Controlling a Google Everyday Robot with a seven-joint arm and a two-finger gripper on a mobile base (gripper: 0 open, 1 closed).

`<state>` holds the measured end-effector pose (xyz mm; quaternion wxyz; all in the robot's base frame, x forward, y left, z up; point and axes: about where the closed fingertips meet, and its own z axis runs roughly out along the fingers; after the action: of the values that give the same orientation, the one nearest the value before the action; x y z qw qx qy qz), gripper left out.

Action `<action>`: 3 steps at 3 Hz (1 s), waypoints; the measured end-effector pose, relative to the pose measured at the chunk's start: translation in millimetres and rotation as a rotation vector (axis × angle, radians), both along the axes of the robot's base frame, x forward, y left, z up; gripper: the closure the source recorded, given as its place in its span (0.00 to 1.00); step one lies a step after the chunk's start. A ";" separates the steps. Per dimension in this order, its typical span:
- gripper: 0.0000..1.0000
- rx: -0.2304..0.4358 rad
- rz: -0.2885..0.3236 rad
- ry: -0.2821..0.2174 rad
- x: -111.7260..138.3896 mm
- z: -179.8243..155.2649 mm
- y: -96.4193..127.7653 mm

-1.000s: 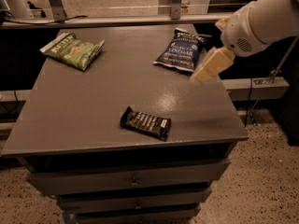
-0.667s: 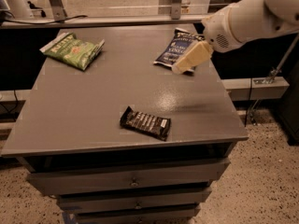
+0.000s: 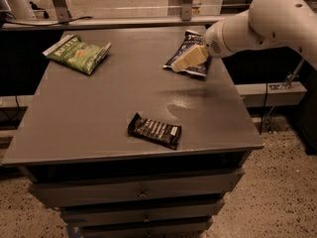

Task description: Move blue chip bag near green jalapeno chip bag

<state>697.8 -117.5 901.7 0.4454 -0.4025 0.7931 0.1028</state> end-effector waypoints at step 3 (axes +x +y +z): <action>0.18 0.001 -0.121 0.058 25.4 -60.5 -38.8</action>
Offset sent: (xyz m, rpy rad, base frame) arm 0.0276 -0.0584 -0.0698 -0.0067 0.0679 -0.1660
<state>723.3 -156.3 841.2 0.4277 -0.3503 0.8287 0.0877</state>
